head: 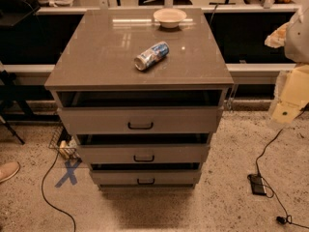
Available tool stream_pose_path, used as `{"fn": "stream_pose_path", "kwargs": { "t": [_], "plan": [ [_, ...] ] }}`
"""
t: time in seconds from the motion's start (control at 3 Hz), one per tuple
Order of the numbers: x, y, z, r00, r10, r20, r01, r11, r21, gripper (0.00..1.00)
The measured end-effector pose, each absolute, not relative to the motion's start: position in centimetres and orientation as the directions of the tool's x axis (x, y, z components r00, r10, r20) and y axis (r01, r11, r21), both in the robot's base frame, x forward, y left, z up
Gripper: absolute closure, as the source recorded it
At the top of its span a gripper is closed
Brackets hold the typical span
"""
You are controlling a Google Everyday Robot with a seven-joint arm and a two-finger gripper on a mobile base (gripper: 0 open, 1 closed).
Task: Open top drawer
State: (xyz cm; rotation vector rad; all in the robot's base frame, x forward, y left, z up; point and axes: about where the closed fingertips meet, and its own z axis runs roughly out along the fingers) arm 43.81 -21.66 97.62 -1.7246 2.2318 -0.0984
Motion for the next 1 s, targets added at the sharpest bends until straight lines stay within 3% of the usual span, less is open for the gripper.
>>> {"fn": "stream_pose_path", "kwargs": {
  "t": [1.0],
  "plan": [
    [44.9,-20.4,89.9,-0.078,-0.958,-0.276,-0.964,0.144,-0.225,0.0]
  ]
}}
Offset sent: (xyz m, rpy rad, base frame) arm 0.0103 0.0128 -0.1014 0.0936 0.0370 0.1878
